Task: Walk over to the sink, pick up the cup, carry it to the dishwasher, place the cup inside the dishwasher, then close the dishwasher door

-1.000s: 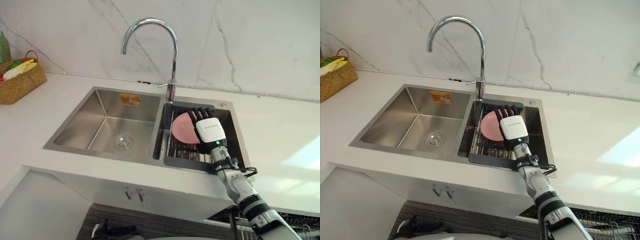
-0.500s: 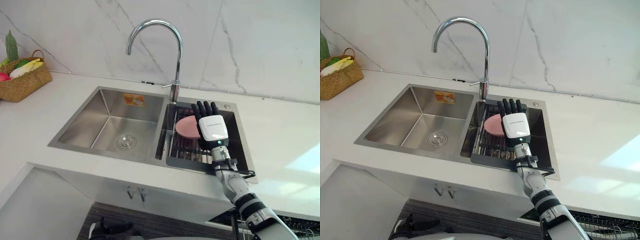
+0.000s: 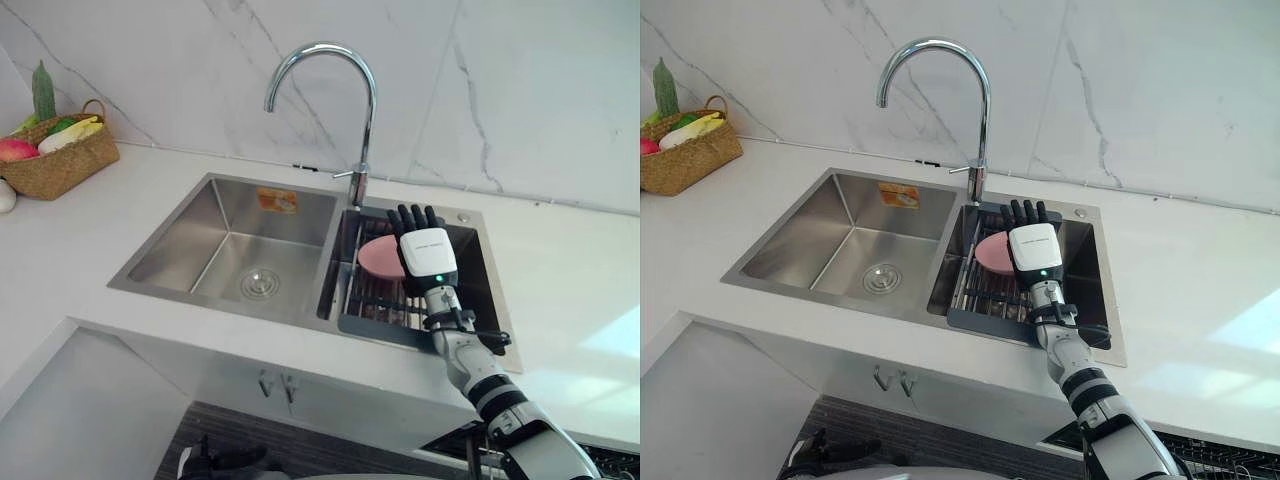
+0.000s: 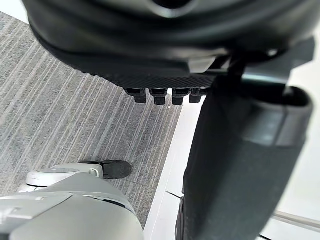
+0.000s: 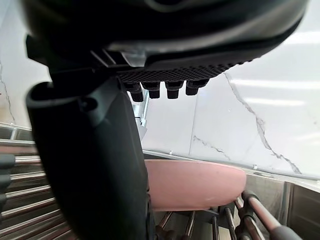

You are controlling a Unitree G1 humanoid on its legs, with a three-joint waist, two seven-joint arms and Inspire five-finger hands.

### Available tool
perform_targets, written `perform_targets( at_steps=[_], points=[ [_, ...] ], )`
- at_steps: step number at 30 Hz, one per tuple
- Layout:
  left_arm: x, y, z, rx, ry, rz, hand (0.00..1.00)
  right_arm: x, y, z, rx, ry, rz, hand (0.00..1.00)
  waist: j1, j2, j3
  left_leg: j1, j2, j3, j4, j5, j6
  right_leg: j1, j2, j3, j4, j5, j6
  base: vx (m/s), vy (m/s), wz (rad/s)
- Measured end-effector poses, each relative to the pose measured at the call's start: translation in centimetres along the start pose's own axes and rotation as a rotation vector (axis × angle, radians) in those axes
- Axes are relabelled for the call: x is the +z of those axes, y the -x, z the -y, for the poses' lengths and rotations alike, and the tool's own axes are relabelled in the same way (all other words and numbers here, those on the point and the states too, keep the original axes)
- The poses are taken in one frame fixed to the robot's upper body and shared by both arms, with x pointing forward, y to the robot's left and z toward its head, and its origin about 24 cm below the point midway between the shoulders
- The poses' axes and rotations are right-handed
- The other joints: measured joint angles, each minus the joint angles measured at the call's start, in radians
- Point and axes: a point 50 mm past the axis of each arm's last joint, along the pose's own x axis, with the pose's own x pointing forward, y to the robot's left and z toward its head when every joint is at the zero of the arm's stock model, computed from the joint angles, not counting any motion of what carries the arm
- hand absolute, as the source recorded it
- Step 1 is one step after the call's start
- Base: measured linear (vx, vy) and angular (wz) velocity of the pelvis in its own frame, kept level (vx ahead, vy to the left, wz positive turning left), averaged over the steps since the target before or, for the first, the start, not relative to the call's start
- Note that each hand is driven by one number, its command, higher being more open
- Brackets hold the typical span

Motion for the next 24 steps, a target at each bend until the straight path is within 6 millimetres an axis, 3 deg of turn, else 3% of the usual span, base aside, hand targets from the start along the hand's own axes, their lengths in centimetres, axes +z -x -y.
perform_targets(
  at_steps=[3,4,9,14,24],
  points=[
    [0.0,0.0,0.0,0.0,-0.001,-0.004,1.0,-0.2,-0.2,-0.1,0.013,0.009,-0.004,1.0,0.004,-0.001,0.009,-0.003,-0.001,-0.004,0.0,0.0,0.0,0.0,-0.001,-0.004,0.0,-0.003,0.004,0.0,0.017,0.05],
    [0.1,0.0,0.0,0.0,0.0,-0.003,1.0,-0.3,-0.2,-0.3,0.021,0.013,-0.007,0.0,0.006,-0.001,0.016,-0.005,-0.001,-0.008,0.0,0.0,0.0,0.0,-0.001,-0.007,0.0,-0.004,0.005,0.0,0.019,0.12],
    [0.1,-0.1,-0.4,0.016,0.018,-0.013,1.0,-0.4,-0.2,-0.2,0.021,0.013,-0.009,0.0,0.016,-0.01,0.033,-0.047,-0.002,-0.019,0.0,0.004,0.0,-0.035,-0.002,-0.018,0.003,-0.001,0.002,0.03,0.008,0.06],
    [1.2,-0.3,-1.0,0.038,0.027,0.016,1.0,-0.9,-0.6,0.0,0.015,-0.039,-0.054,0.0,0.02,-0.034,0.051,-0.064,-0.002,-0.02,0.0,0.008,-0.001,-0.054,-0.002,-0.015,0.003,0.001,0.002,0.0,0.001,-0.01],
    [2.4,-0.4,-1.1,0.057,0.043,0.061,1.0,-1.8,-1.8,1.8,-0.095,-0.086,-0.061,0.0,0.034,-0.032,0.069,-0.07,0.006,0.01,0.005,0.009,0.0,-0.077,0.01,0.021,-0.011,0.018,-0.007,0.02,-0.005,-0.1]
  ],
)
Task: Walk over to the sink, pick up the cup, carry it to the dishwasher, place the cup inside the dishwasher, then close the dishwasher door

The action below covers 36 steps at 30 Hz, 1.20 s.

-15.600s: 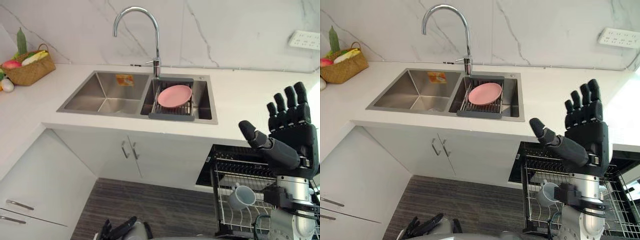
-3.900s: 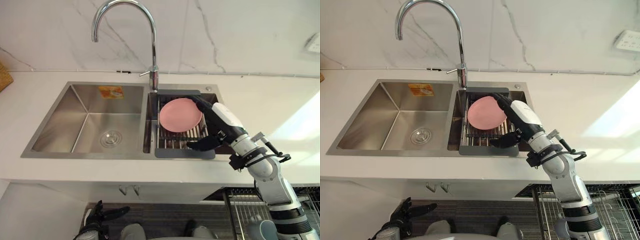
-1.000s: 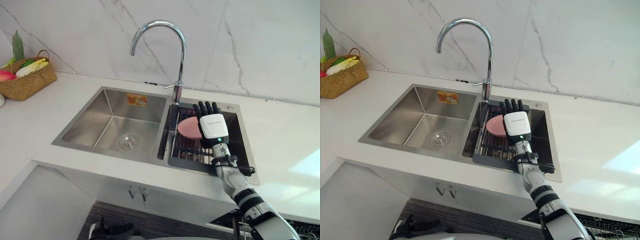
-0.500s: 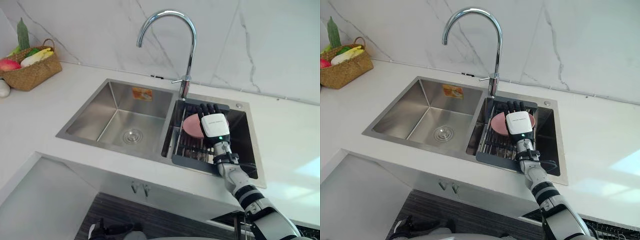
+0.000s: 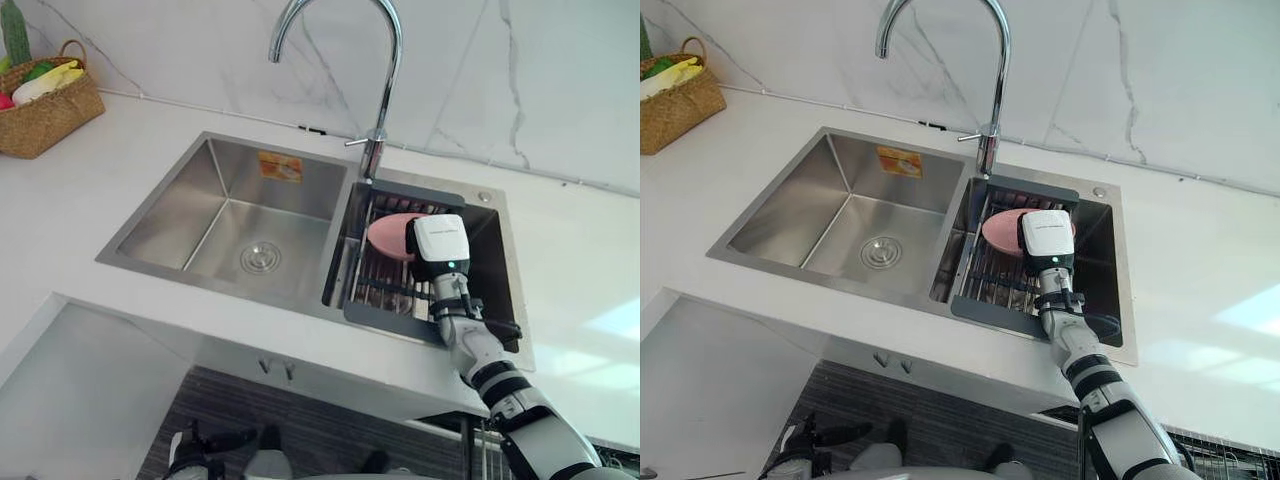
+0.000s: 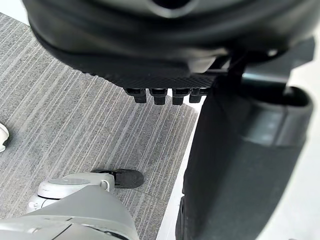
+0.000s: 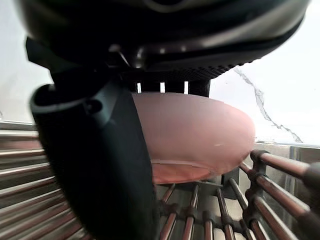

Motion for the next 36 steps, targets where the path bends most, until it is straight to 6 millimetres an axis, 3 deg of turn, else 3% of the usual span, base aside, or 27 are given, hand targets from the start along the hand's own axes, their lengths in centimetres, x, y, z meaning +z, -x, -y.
perform_targets(
  at_steps=[5,15,21,25,27,28,29,30,32,34,35,36],
  points=[
    [-0.2,0.0,-0.4,0.015,0.03,-0.002,1.0,-1.5,-1.7,4.3,-0.214,-0.036,-0.011,0.0,-0.001,0.0,0.0,0.021,0.008,0.026,0.003,-0.005,0.003,0.019,0.019,0.028,-0.036,0.013,-0.001,0.05,-0.012,-0.14],
    [-1.1,0.2,-0.3,-0.004,0.053,-0.009,1.0,-3.9,-2.3,8.9,-0.406,-0.218,-0.062,0.0,-0.035,0.024,-0.008,0.062,0.01,0.062,0.038,-0.041,0.003,0.058,0.023,0.069,-0.056,0.023,0.0,0.02,0.02,-0.13],
    [-1.8,0.5,0.0,-0.015,0.058,-0.031,1.0,-3.9,-0.9,8.8,-0.376,-0.342,-0.04,0.0,-0.046,0.048,-0.025,0.082,0.013,0.087,0.038,-0.048,0.001,0.064,0.024,0.094,-0.056,0.022,0.0,0.01,0.027,-0.12],
    [-1.6,0.6,-0.1,-0.019,0.042,-0.015,1.0,-4.9,1.0,8.8,-0.36,-0.376,-0.058,0.0,-0.061,0.06,-0.037,0.085,0.017,0.087,0.045,-0.05,0.0,0.069,0.029,0.095,-0.055,0.022,0.0,0.02,0.016,-0.02],
    [-1.4,0.7,-0.1,-0.036,0.017,0.006,1.0,-5.5,1.5,8.8,-0.359,-0.374,-0.085,0.0,-0.061,0.06,-0.037,0.058,0.03,0.088,0.143,-0.104,0.001,0.076,0.029,0.112,-0.047,0.022,0.0,0.03,0.032,-0.16],
    [-1.5,0.8,0.0,-0.055,0.005,0.013,1.0,-5.9,1.7,8.7,-0.355,-0.377,-0.1,0.0,-0.06,0.073,-0.036,0.018,0.049,0.079,0.272,-0.176,0.005,0.075,0.036,0.138,-0.025,0.013,0.0,-0.05,0.11,-0.78],
    [-2.4,1.2,0.4,-0.092,0.009,-0.002,1.0,-6.2,1.7,8.9,-0.356,-0.384,-0.108,0.0,-0.054,0.11,-0.043,-0.041,0.087,0.006,0.46,-0.286,0.002,0.042,0.056,0.203,0.038,-0.014,-0.004,-0.06,0.153,-1.17],
    [-3.0,1.4,0.8,-0.113,0.012,-0.02,1.0,-6.4,1.6,9.2,-0.361,-0.38,-0.103,0.0,-0.053,0.139,-0.04,-0.051,0.101,-0.036,0.527,-0.33,-0.003,0.021,0.065,0.25,0.081,-0.022,-0.005,-0.08,0.265,-1.32],
    [-3.6,1.6,1.2,-0.164,0.01,-0.037,1.0,-7.0,1.8,9.3,-0.364,-0.369,-0.116,0.0,-0.06,0.159,-0.036,-0.046,0.093,-0.059,0.579,-0.39,0.003,-0.04,0.063,0.342,0.151,-0.025,0.001,-0.14,0.342,-1.41],
    [-3.0,1.4,1.3,-0.189,0.036,-0.025,1.0,-7.7,2.1,9.4,-0.373,-0.361,-0.144,0.0,-0.061,0.145,-0.025,-0.054,0.058,-0.026,0.606,-0.425,0.026,-0.124,0.038,0.434,0.211,-0.015,0.02,-0.25,0.306,-1.4],
    [-2.7,1.3,1.1,-0.191,0.065,-0.022,1.0,-7.8,2.1,9.4,-0.374,-0.359,-0.149,0.0,-0.068,0.106,0.0,-0.054,0.029,0.031,0.62,-0.441,0.046,-0.175,0.018,0.491,0.23,-0.024,0.029,-0.35,0.296,-1.44],
    [-2.7,1.3,1.1,-0.192,0.083,-0.028,1.0,-7.8,2.1,9.4,-0.373,-0.361,-0.148,0.0,-0.071,0.1,0.007,-0.045,0.021,0.1,0.607,-0.442,0.08,-0.189,-0.014,0.482,0.219,-0.035,0.017,-0.36,0.287,-1.51]
  ],
)
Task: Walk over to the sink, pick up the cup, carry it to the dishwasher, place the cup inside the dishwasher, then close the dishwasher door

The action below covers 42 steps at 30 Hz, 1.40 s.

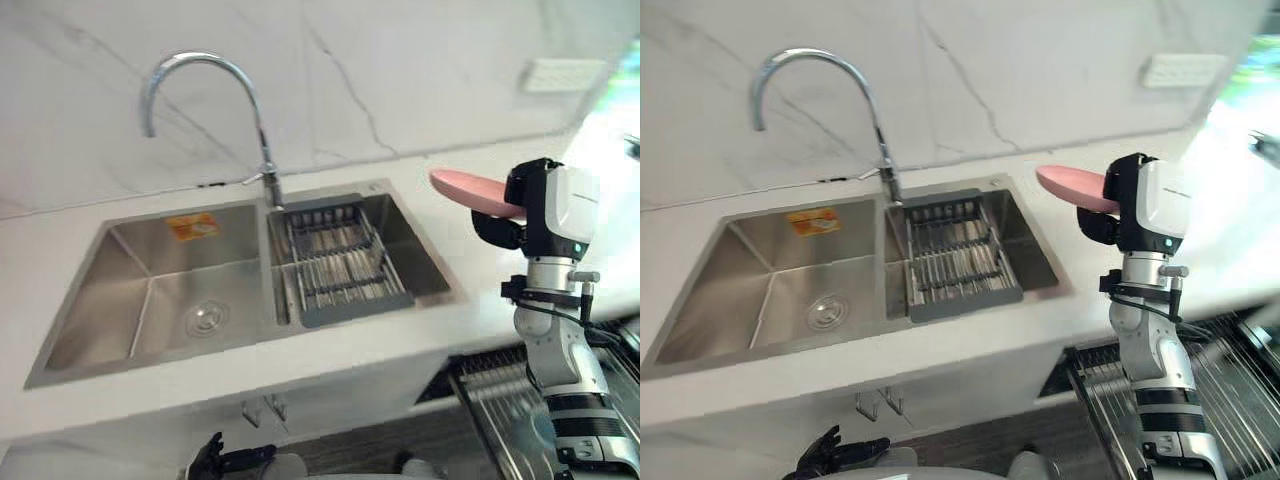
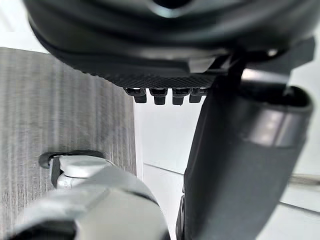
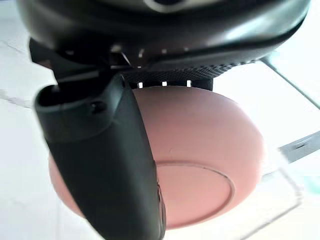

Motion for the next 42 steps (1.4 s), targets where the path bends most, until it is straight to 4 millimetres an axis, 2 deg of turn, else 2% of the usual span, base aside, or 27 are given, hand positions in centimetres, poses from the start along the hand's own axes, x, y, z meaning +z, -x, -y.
perform_targets(
  at_steps=[1,3,5,6,9,10,11,13,14,16,17,19,21,26,29,31,34,38,42],
  points=[
    [-0.1,0.0,0.1,0.0,0.006,-0.007,1.0,0.0,0.0,0.0,-0.001,-0.001,0.002,0.0,0.001,0.006,0.007,0.012,0.005,0.04,-0.014,0.013,0.025,-0.008,-0.021,-0.043,0.015,-0.008,-0.019,-0.34,0.263,-1.59],
    [-0.8,0.1,-0.4,0.036,0.047,-0.025,1.0,0.4,-0.1,0.0,-0.002,-0.01,0.022,0.0,0.001,0.005,0.01,0.042,0.015,0.163,-0.085,0.048,0.048,-0.043,-0.118,-0.25,0.222,-0.073,-0.11,-0.25,0.218,-1.42],
    [-0.9,0.2,-0.8,0.064,0.067,-0.028,1.0,0.3,-0.2,0.2,-0.005,-0.002,0.027,0.0,-0.001,0.006,0.008,0.046,0.032,0.205,-0.12,0.07,0.049,-0.016,-0.15,-0.299,0.366,-0.121,-0.146,-0.09,0.14,-0.92],
    [-0.8,0.2,-1.1,0.076,0.067,-0.027,1.0,0.2,-0.4,0.5,-0.008,0.011,0.036,0.0,-0.001,0.003,0.006,0.034,0.043,0.219,-0.118,0.073,0.047,0.029,-0.16,-0.308,0.402,-0.15,-0.156,-0.05,0.08,-0.68],
    [-0.4,0.1,-1.8,0.097,0.077,-0.019,1.0,0.5,-1.3,0.9,-0.038,0.016,0.057,0.0,-0.001,-0.022,-0.008,-0.02,0.065,0.252,-0.086,0.077,0.036,0.126,-0.163,-0.335,0.29,-0.153,-0.134,-0.03,-0.039,-0.56],
    [0.1,0.0,-2.1,0.109,0.106,-0.016,1.0,0.8,-2.3,1.0,-0.06,0.009,0.069,0.0,0.014,-0.032,-0.013,-0.047,0.089,0.283,-0.06,0.086,0.022,0.15,-0.137,-0.364,0.167,-0.149,-0.069,-0.01,-0.143,-0.79],
    [0.6,-0.2,-2.2,0.121,0.134,-0.021,1.0,1.0,-3.2,1.0,-0.072,0.007,0.07,0.0,0.022,-0.032,-0.013,-0.066,0.114,0.288,-0.045,0.095,0.011,0.167,-0.099,-0.387,0.081,-0.141,-0.043,-0.01,-0.187,-0.8],
    [1.4,-0.5,-2.2,0.12,0.155,-0.012,1.0,0.9,-4.0,1.1,-0.066,0.016,0.065,0.0,0.024,-0.032,-0.012,-0.075,0.146,0.279,-0.038,0.106,-0.003,0.188,-0.053,-0.388,0.011,-0.126,-0.006,-0.01,-0.253,-0.42],
    [1.9,-0.6,-2.1,0.114,0.154,-0.004,1.0,0.7,-4.1,1.3,-0.062,0.03,0.069,0.0,0.015,-0.032,-0.012,-0.089,0.163,0.256,-0.034,0.117,-0.017,0.187,-0.03,-0.387,0.0,-0.128,0.001,-0.01,-0.216,-0.16],
    [2.9,-0.9,-1.7,0.098,0.154,0.018,1.0,0.6,-4.4,1.7,-0.063,0.045,0.078,0.0,0.003,-0.028,-0.004,-0.125,0.181,0.219,-0.033,0.135,-0.035,0.161,-0.007,-0.388,0.005,-0.132,0.006,-0.06,-0.178,-0.03],
    [4.2,-1.2,-0.9,0.078,0.168,0.043,1.0,0.7,-5.0,2.2,-0.079,0.054,0.087,0.0,-0.006,-0.028,0.02,-0.162,0.19,0.21,-0.049,0.162,-0.05,0.112,0.007,-0.384,0.01,-0.134,0.003,-0.11,-0.171,-0.1],
    [5.5,-1.4,-0.1,0.048,0.182,0.073,1.0,0.7,-5.6,2.7,-0.104,0.063,0.086,0.0,-0.021,-0.026,0.057,-0.195,0.18,0.21,-0.081,0.198,-0.051,0.069,0.005,-0.382,0.013,-0.135,0.0,-0.15,-0.149,-0.04],
    [7.0,-1.5,1.4,0.005,0.208,0.122,1.0,-0.1,-5.6,2.8,-0.107,0.087,0.037,0.0,-0.032,-0.016,0.11,-0.218,0.154,0.21,-0.138,0.251,-0.05,0.017,-0.006,-0.381,0.024,-0.133,-0.013,-0.15,-0.088,0.05],
    [8.7,-1.6,1.5,0.004,0.222,0.177,1.0,-1.6,-5.6,2.7,-0.125,0.14,-0.066,0.0,-0.046,-0.003,0.171,-0.275,0.114,0.196,-0.218,0.32,-0.039,-0.071,-0.025,-0.385,0.039,-0.118,-0.033,-0.07,-0.011,0.08],
    [9.5,-1.6,1.7,-0.001,0.221,0.206,1.0,-1.8,-6.7,2.9,-0.16,0.145,-0.106,0.0,-0.047,0.002,0.207,-0.291,0.096,0.178,-0.235,0.335,-0.034,-0.092,-0.032,-0.385,0.04,-0.111,-0.036,-0.04,0.035,0.03],
    [10.2,-1.6,1.9,-0.007,0.219,0.231,1.0,-1.2,-7.9,3.5,-0.202,0.134,-0.105,0.0,-0.045,0.008,0.227,-0.318,0.083,0.171,-0.246,0.345,-0.028,-0.128,-0.041,-0.38,0.046,-0.103,-0.038,-0.04,0.048,0.0],
    [11.3,-1.5,3.4,-0.02,0.163,0.281,1.0,-0.4,-9.7,4.5,-0.255,0.116,-0.105,0.0,-0.044,0.014,0.264,-0.366,0.06,0.142,-0.252,0.358,-0.019,-0.179,-0.063,-0.385,0.073,-0.101,-0.037,-0.04,0.053,0.14],
    [12.4,-1.6,5.8,-0.033,0.09,0.295,1.0,-0.3,-10.4,2.2,-0.145,0.161,-0.159,0.0,-0.019,0.017,0.276,-0.409,0.035,0.109,-0.273,0.379,-0.006,-0.2,-0.067,-0.398,0.043,-0.074,-0.033,-0.03,0.044,0.23],
    [12.7,-1.4,6.0,-0.034,0.108,0.373,1.0,-1.0,-10.5,1.4,-0.1,0.144,-0.21,0.0,0.004,0.034,0.289,-0.451,0.013,0.089,-0.29,0.396,0.009,-0.222,-0.075,-0.417,0.012,-0.049,-0.025,-0.02,0.057,0.19]
  ],
)
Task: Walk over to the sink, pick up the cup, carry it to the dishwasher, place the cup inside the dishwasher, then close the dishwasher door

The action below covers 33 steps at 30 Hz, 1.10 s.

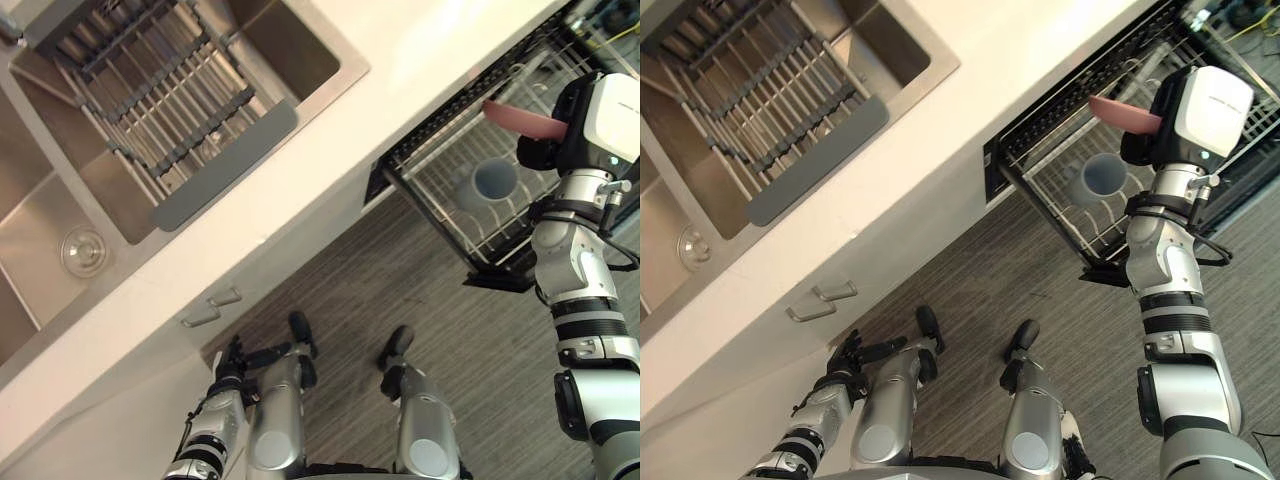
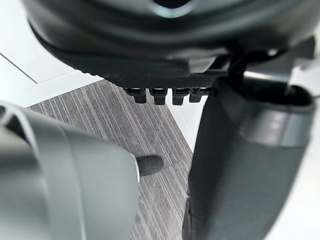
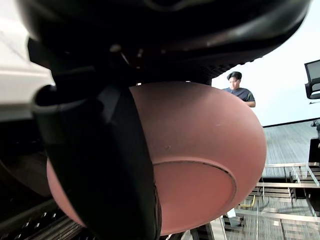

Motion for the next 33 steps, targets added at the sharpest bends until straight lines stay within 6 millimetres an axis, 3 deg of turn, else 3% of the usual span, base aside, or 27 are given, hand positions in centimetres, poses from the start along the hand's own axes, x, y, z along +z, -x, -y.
perform_targets(
  at_steps=[5,17,18,27,33],
  points=[
    [-0.2,0.1,-1.5,0.019,0.001,0.046,1.0,-0.2,-0.8,-0.1,0.009,0.007,-0.06,0.0,0.012,0.01,0.011,-0.038,-0.028,-0.026,-0.013,0.01,0.013,-0.015,-0.003,-0.001,-0.06,0.047,0.01,-0.02,0.063,0.07],
    [0.4,0.2,-1.3,-0.01,0.007,0.095,1.0,-2.1,-3.0,1.7,-0.065,0.127,-0.212,0.0,0.026,0.023,0.018,-0.076,-0.055,-0.052,-0.029,0.03,0.027,-0.05,-0.02,-0.003,-0.067,0.065,0.016,-0.02,0.023,0.03],
    [0.5,0.2,-1.3,-0.011,0.008,0.097,1.0,-2.2,-3.1,1.9,-0.068,0.129,-0.222,1.0,0.026,0.025,0.018,-0.076,-0.056,-0.053,-0.031,0.031,0.027,-0.051,-0.021,-0.004,-0.067,0.065,0.016,0.0,0.0,0.0],
    [1.4,0.3,-0.7,-0.036,0.022,0.143,1.0,-3.6,-4.0,2.9,-0.075,0.072,-0.332,1.0,0.031,0.031,0.021,-0.052,-0.066,-0.053,-0.082,0.061,0.027,-0.053,-0.024,-0.001,-0.066,0.065,0.016,0.0,0.0,0.0],
    [0.8,0.6,0.0,-0.065,0.038,0.127,1.0,-3.9,-4.1,2.7,-0.027,-0.109,-0.382,1.0,0.031,0.044,0.021,-0.017,-0.071,-0.049,-0.101,0.065,0.026,-0.031,-0.027,0.005,-0.067,0.066,0.016,0.01,-0.002,-0.02]
  ],
)
